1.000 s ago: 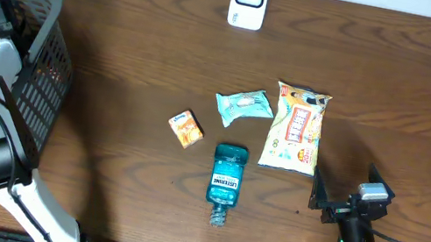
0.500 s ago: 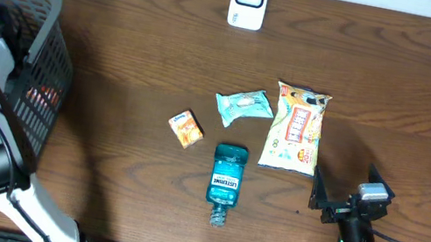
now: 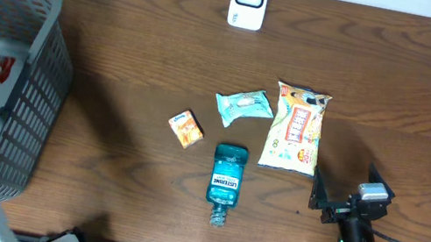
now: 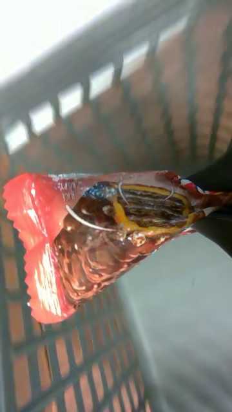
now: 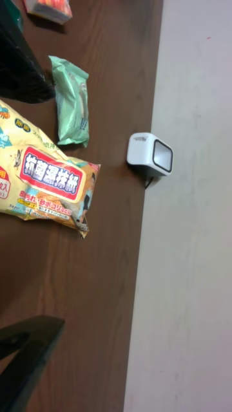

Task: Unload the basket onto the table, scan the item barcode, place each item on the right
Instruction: 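Reach the left gripper into the basket and grasp the red candy bar, then carry the candy bar to the scanner and drop it beside the Kleenex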

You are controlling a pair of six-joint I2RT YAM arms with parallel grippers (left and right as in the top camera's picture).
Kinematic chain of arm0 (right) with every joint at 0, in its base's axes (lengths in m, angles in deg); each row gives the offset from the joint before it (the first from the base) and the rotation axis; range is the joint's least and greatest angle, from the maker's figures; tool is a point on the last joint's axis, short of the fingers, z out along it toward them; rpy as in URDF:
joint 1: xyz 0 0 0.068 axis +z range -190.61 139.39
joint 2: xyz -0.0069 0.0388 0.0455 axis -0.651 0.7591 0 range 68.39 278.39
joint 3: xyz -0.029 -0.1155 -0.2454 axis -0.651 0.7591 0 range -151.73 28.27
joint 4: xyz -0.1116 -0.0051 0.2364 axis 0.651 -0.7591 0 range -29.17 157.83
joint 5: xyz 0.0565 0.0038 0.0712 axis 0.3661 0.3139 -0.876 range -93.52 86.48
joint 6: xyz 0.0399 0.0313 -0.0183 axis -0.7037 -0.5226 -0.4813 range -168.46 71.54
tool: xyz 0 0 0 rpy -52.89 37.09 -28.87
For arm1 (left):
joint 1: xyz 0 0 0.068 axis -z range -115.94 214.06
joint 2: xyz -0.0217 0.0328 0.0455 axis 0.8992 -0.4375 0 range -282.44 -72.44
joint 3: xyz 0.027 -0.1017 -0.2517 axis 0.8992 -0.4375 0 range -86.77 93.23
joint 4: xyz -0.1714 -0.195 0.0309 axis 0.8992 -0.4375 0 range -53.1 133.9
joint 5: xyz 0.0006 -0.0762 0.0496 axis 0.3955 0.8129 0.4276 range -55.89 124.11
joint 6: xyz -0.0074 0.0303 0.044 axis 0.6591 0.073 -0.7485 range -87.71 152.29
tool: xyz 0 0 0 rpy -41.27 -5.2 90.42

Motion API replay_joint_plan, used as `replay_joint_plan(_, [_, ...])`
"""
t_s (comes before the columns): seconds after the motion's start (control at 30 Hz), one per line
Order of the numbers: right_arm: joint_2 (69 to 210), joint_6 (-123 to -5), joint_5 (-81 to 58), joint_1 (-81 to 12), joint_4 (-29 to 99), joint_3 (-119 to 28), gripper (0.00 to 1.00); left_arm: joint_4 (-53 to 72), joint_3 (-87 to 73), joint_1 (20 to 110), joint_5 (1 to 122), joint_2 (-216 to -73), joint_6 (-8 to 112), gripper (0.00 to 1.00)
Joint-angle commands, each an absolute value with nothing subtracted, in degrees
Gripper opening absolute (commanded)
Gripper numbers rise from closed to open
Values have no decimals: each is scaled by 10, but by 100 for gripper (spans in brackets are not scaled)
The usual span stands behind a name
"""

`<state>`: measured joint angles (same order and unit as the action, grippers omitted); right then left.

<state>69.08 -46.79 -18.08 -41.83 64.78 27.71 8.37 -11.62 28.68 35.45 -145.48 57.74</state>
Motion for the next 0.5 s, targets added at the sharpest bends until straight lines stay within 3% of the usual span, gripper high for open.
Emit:
replay_joint_plan(0.0, [688,-478,-180,-414,648,280,99,98,-111,299,488,-1398,616,7])
replay_joint_plan(0.17, [688,-478,-180,-414,648,280,99,148,-111,382,627,-1328,615,7])
replay_joint_plan(0.4, [688,-478,-180,-414,648,280,99,122,-129,615,627,-1341,505,7])
replay_joint_plan(0.47, [688,-478,-180,-414,648,280,99,118,-145,697,572,-1378,503,7])
